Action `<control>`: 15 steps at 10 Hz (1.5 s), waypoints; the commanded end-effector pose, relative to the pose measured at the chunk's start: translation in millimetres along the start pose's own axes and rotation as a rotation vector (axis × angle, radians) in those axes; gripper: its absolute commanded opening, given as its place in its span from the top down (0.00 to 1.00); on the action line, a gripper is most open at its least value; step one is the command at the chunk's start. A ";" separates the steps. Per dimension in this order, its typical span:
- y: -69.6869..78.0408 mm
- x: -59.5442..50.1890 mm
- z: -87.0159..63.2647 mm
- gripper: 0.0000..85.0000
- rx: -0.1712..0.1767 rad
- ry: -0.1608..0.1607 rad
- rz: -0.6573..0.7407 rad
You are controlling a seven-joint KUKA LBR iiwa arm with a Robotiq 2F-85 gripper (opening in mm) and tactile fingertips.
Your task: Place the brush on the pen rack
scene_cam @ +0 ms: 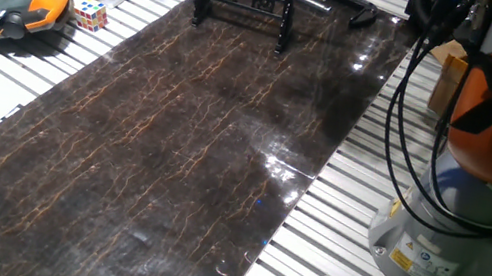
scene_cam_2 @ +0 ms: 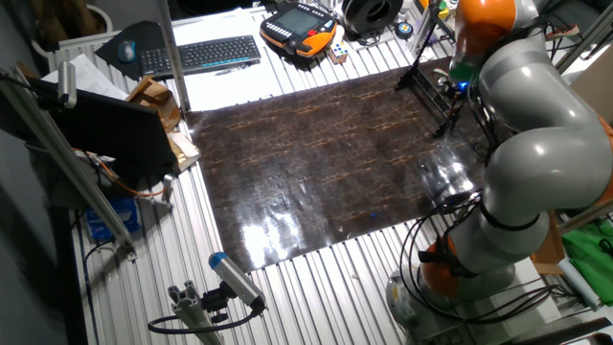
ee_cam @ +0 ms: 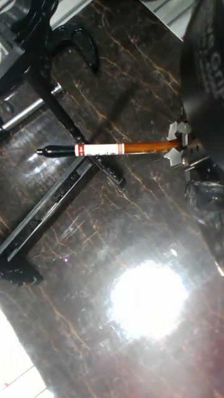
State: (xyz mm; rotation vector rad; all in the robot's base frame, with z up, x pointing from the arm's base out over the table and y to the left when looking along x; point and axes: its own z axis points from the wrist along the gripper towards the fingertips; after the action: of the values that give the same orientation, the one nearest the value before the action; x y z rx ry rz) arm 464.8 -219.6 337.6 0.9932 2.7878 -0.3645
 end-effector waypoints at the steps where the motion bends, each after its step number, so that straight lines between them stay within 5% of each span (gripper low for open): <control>1: 0.4 -0.8 0.4 0.99 0.008 -0.063 0.041; 4: -0.6 -9.0 -0.6 0.99 0.038 -0.114 0.116; 7: -5.8 -26.4 3.6 0.99 0.035 -0.117 0.116; 11: 0.6 -20.0 16.1 0.99 0.029 -0.158 0.145; 15: 0.0 -18.7 23.3 0.99 0.016 -0.167 0.152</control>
State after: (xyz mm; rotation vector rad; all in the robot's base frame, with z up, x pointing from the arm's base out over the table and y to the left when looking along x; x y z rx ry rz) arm 480.5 -237.5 319.2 1.1140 2.5484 -0.4262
